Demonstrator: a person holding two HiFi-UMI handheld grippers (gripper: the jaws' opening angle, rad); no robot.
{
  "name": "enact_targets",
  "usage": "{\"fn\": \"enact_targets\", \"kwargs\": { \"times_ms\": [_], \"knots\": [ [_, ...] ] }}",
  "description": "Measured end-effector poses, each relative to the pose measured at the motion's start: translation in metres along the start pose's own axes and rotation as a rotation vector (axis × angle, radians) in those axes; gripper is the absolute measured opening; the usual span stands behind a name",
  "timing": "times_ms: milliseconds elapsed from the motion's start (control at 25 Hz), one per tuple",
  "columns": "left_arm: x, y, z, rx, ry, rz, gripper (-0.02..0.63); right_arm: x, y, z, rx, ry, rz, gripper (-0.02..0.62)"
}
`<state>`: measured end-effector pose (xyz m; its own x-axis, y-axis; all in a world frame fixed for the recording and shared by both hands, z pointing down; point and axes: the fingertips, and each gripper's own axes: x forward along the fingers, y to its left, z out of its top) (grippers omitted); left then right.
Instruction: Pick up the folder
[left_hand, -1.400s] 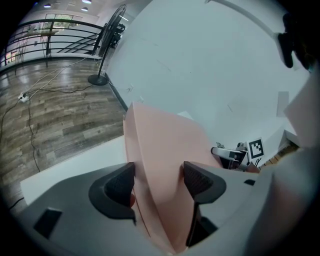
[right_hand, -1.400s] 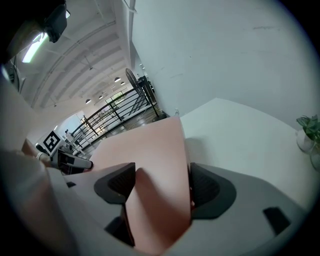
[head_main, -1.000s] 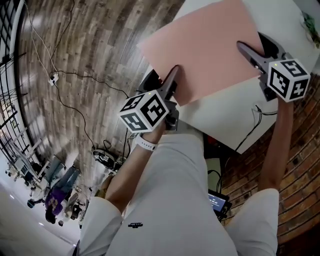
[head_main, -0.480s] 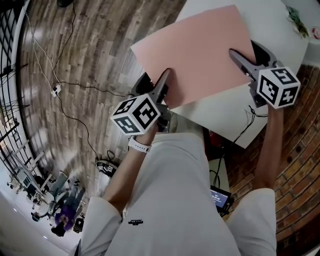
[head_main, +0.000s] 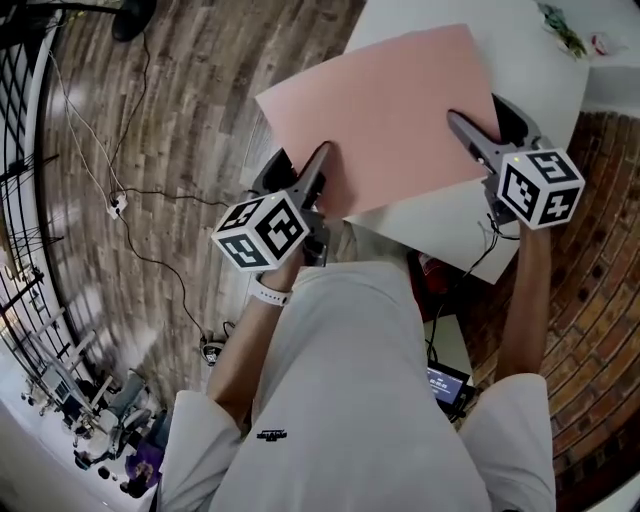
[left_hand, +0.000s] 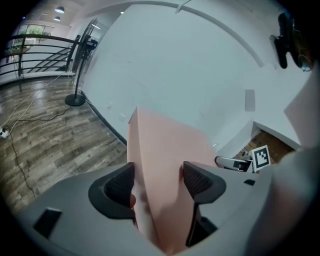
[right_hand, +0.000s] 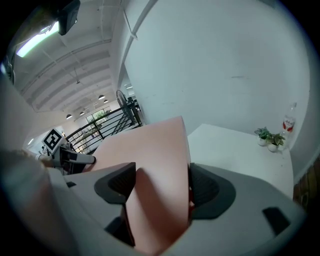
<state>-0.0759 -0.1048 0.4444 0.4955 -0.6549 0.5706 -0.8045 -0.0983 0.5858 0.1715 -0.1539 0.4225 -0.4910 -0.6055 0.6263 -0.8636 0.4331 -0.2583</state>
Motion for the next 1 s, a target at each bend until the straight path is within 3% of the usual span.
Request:
{"fn": "enact_targets", "kwargs": {
  "times_ms": [360, 1000],
  "knots": [
    [-0.022, -0.018, 0.028, 0.120, -0.018, -0.070, 0.310, -0.038, 0.020, 0.004, 0.068, -0.112, -0.071, 0.342],
    [-0.069, -0.069, 0.096, 0.305, -0.129, -0.197, 0.310, -0.115, 0.066, 0.035, 0.150, -0.338, -0.201, 0.334]
  ]
}}
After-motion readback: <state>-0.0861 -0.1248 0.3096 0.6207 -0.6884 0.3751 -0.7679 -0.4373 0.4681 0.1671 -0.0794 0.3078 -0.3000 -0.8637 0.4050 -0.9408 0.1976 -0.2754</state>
